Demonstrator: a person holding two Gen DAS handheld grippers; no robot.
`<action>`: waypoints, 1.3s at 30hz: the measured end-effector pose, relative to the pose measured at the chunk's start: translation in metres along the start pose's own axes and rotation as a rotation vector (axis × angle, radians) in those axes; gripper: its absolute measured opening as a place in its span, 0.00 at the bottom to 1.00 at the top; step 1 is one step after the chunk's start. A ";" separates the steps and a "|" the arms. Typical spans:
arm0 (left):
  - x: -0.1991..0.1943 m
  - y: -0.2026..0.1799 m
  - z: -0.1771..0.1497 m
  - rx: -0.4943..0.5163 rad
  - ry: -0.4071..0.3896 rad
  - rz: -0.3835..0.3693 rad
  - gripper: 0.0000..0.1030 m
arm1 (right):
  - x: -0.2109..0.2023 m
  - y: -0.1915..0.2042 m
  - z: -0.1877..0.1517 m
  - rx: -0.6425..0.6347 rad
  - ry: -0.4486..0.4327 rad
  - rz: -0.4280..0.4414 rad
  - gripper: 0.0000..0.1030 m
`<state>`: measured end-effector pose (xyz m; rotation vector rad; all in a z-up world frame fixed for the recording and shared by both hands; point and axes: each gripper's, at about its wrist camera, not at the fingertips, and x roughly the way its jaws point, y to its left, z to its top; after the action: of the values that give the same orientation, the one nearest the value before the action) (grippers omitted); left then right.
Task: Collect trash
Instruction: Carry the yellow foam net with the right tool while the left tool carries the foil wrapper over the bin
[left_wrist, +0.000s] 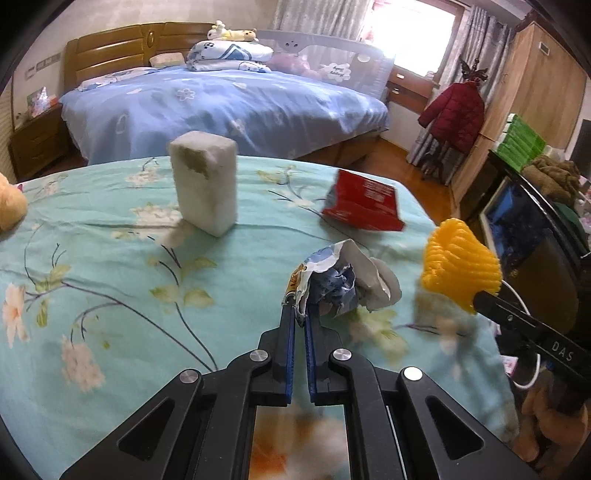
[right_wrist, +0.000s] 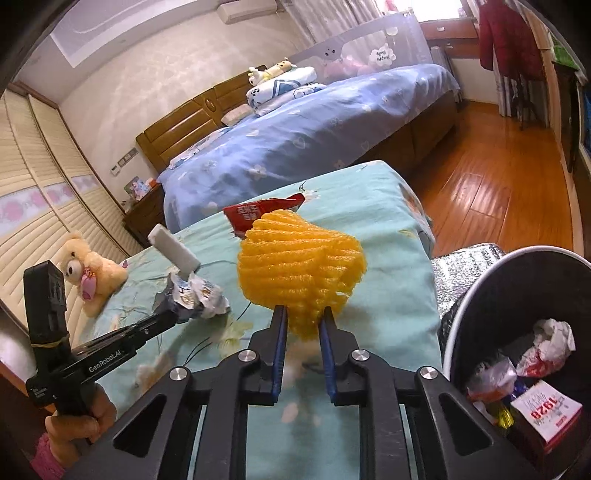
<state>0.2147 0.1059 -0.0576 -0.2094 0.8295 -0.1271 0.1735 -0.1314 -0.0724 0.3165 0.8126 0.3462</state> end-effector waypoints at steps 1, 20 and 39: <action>-0.003 -0.002 -0.001 0.003 -0.001 -0.007 0.04 | -0.003 0.000 -0.002 0.001 -0.003 0.002 0.16; -0.033 -0.051 -0.026 0.054 -0.002 -0.105 0.02 | -0.056 -0.021 -0.029 0.049 -0.054 -0.039 0.16; -0.025 -0.116 -0.031 0.141 0.019 -0.183 0.02 | -0.103 -0.068 -0.048 0.126 -0.101 -0.118 0.16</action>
<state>0.1715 -0.0058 -0.0329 -0.1515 0.8162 -0.3588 0.0844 -0.2287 -0.0644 0.3987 0.7518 0.1669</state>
